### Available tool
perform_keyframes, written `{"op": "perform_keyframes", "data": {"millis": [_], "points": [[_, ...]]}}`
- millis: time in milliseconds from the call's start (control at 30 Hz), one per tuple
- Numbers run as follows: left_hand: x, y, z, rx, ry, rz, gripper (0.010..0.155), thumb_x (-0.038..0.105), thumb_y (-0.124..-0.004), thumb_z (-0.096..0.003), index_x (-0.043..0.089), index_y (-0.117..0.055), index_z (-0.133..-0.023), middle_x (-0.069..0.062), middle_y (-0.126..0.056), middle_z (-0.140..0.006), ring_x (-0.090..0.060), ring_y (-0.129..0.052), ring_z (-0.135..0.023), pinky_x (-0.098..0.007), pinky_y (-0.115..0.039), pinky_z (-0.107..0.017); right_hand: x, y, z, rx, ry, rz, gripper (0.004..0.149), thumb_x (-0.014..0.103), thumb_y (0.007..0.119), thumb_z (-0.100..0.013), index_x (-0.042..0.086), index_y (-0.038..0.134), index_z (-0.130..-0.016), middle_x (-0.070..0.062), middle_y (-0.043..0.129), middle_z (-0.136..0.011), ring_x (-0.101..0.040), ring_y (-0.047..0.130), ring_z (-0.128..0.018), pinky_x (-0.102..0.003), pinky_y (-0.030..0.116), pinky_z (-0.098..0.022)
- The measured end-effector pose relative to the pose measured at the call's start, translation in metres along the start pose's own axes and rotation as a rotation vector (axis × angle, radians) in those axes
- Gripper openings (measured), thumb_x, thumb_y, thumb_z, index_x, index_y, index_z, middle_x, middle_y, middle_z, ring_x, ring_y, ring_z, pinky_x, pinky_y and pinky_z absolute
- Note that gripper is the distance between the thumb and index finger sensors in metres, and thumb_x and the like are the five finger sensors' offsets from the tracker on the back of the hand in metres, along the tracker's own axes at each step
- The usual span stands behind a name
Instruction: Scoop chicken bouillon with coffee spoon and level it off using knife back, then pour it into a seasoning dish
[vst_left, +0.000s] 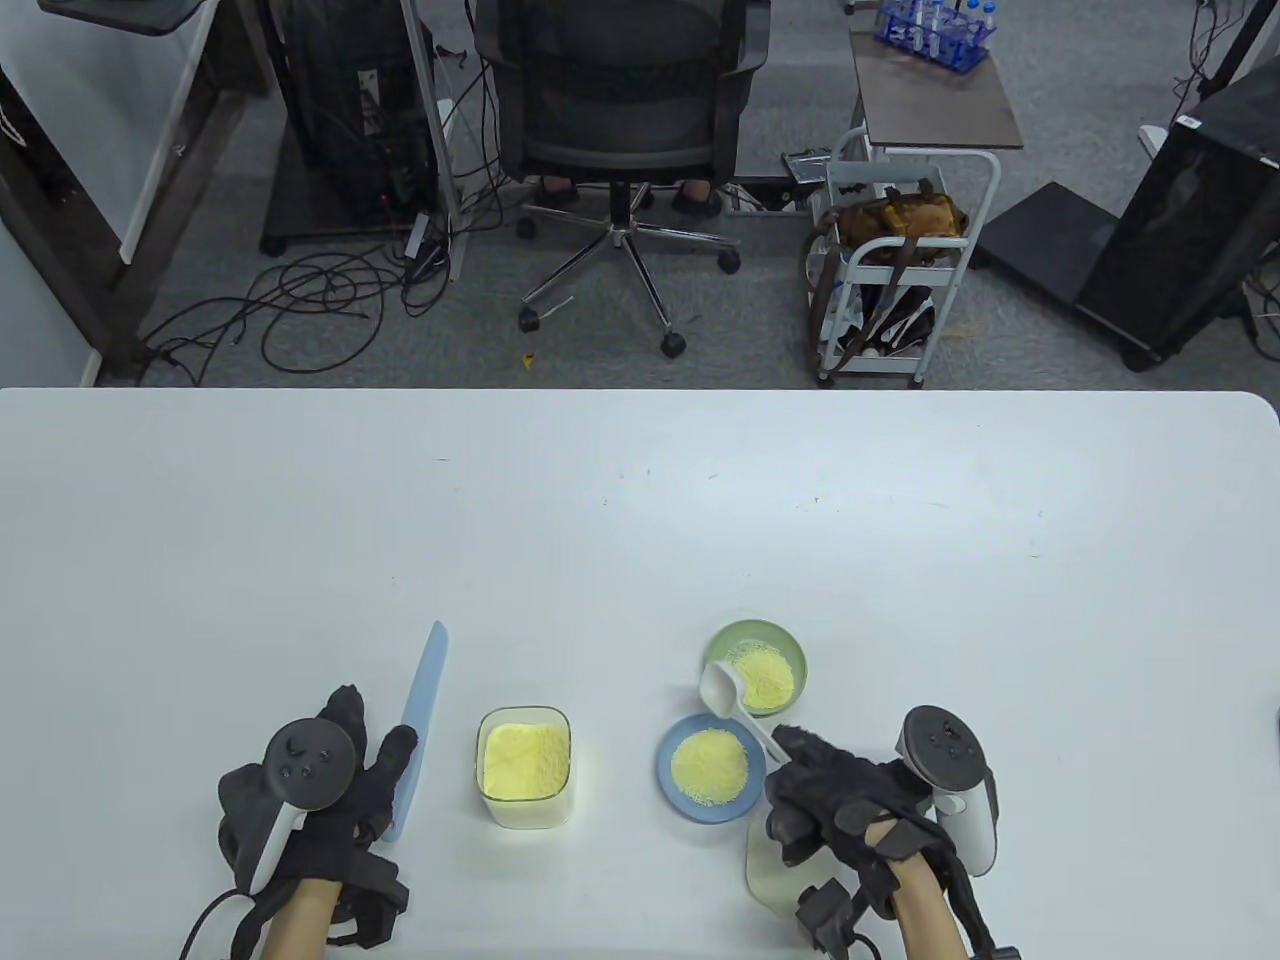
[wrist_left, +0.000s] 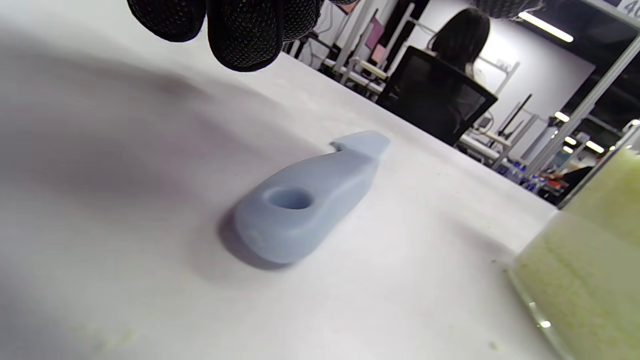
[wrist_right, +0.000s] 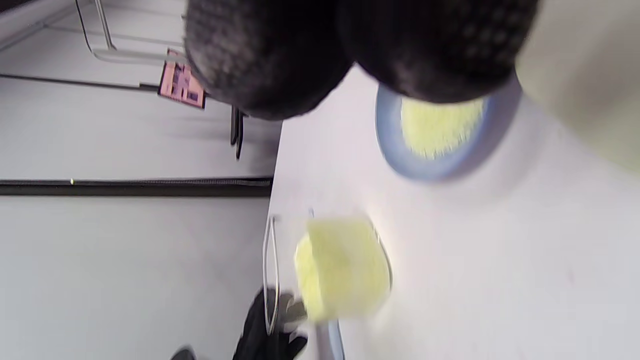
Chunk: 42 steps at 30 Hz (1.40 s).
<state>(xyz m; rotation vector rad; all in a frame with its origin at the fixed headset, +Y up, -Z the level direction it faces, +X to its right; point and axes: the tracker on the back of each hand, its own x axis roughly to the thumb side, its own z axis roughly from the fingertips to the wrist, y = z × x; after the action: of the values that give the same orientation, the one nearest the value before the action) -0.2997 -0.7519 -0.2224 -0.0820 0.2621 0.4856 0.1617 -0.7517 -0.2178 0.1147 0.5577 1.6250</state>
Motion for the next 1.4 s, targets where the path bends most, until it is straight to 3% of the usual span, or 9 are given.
{"op": "perform_keyframes", "data": {"millis": [100, 233, 300, 433, 667, 800, 1100, 1233, 1400], "points": [[0.005, 0.0, 0.003, -0.021, -0.078, 0.119, 0.086, 0.064, -0.06, -0.0454, 0.015, -0.031, -0.11, -0.022, -0.049, -0.112, -0.038, -0.068, -0.1, -0.057, -0.057, -0.07, -0.009, 0.016, 0.0, 0.072, -0.009, 0.046, 0.051, 0.019, 0.066, -0.045, -0.009, 0.045, -0.082, -0.028, 0.07, -0.057, -0.007, 0.091, -0.026, -0.028, 0.085, -0.013], [0.024, -0.011, 0.009, -0.122, -0.322, 0.303, 0.096, 0.073, -0.063, -0.0382, 0.026, -0.021, -0.111, -0.013, -0.034, -0.118, -0.033, -0.053, -0.11, -0.057, -0.052, -0.075, -0.014, 0.035, -0.003, 0.216, -0.016, 0.045, 0.051, 0.02, 0.064, -0.047, -0.01, 0.043, -0.083, -0.027, 0.07, -0.058, -0.005, 0.091, -0.028, -0.027, 0.086, -0.014], [0.034, -0.021, 0.011, -0.189, -0.428, 0.239, 0.099, 0.075, -0.064, -0.0358, 0.031, -0.016, -0.11, -0.007, -0.028, -0.12, -0.03, -0.048, -0.114, -0.058, -0.049, -0.076, -0.012, 0.041, -0.005, 0.247, -0.014, 0.074, 0.051, 0.021, 0.064, -0.048, -0.009, 0.042, -0.083, -0.026, 0.07, -0.059, -0.005, 0.091, -0.029, -0.026, 0.086, -0.015], [0.046, -0.036, 0.012, -0.235, -0.494, 0.074, 0.106, 0.078, -0.066, -0.0325, 0.03, -0.012, -0.11, -0.005, -0.021, -0.122, -0.03, -0.044, -0.116, -0.059, -0.047, -0.077, -0.006, 0.047, -0.007, 0.287, -0.027, 0.105, 0.051, 0.021, 0.063, -0.048, -0.009, 0.041, -0.084, -0.025, 0.069, -0.06, -0.004, 0.09, -0.03, -0.025, 0.086, -0.016], [0.047, -0.041, 0.012, -0.217, -0.503, 0.03, 0.105, 0.077, -0.07, -0.0312, 0.033, -0.016, -0.109, -0.003, -0.033, -0.122, -0.03, -0.049, -0.115, -0.061, -0.047, -0.077, 0.025, 0.05, -0.012, 0.217, -0.095, 0.158, 0.05, 0.022, 0.065, -0.048, -0.005, 0.045, -0.085, -0.025, 0.07, -0.059, -0.004, 0.09, -0.028, -0.026, 0.085, -0.014], [0.047, -0.042, 0.012, -0.223, -0.501, 0.035, 0.104, 0.076, -0.071, -0.0318, 0.033, -0.016, -0.109, -0.003, -0.035, -0.121, -0.03, -0.049, -0.115, -0.06, -0.047, -0.077, 0.051, 0.061, -0.026, 0.161, -0.129, 0.195, 0.047, 0.02, 0.073, -0.044, 0.0, 0.057, -0.083, -0.026, 0.073, -0.058, -0.008, 0.09, -0.023, -0.03, 0.083, -0.012], [0.047, -0.043, 0.012, -0.244, -0.503, 0.05, 0.104, 0.076, -0.071, -0.0324, 0.032, -0.014, -0.108, -0.004, -0.037, -0.121, -0.03, -0.05, -0.114, -0.06, -0.048, -0.076, 0.092, 0.101, -0.079, 0.017, -0.063, 0.622, 0.041, 0.014, 0.082, -0.034, 0.004, 0.074, -0.073, -0.03, 0.077, -0.054, -0.014, 0.09, -0.016, -0.035, 0.08, -0.006], [0.047, -0.043, 0.011, -0.245, -0.501, 0.052, 0.104, 0.075, -0.071, -0.0326, 0.032, -0.014, -0.108, -0.005, -0.037, -0.121, -0.03, -0.051, -0.114, -0.06, -0.048, -0.076, 0.095, 0.117, -0.092, 0.041, -0.011, 0.756, 0.04, 0.013, 0.083, -0.033, 0.003, 0.076, -0.071, -0.031, 0.078, -0.053, -0.013, 0.09, -0.012, -0.033, 0.08, -0.003], [0.047, -0.043, 0.012, -0.253, -0.498, 0.058, 0.105, 0.075, -0.072, -0.0322, 0.032, -0.013, -0.108, -0.005, -0.037, -0.121, -0.03, -0.051, -0.114, -0.06, -0.048, -0.076, 0.099, 0.129, -0.1, 0.144, 0.069, 0.707, 0.041, 0.009, 0.084, -0.031, -0.006, 0.076, -0.068, -0.033, 0.082, -0.048, -0.003, 0.089, 0.003, -0.025, 0.082, 0.011]]}}
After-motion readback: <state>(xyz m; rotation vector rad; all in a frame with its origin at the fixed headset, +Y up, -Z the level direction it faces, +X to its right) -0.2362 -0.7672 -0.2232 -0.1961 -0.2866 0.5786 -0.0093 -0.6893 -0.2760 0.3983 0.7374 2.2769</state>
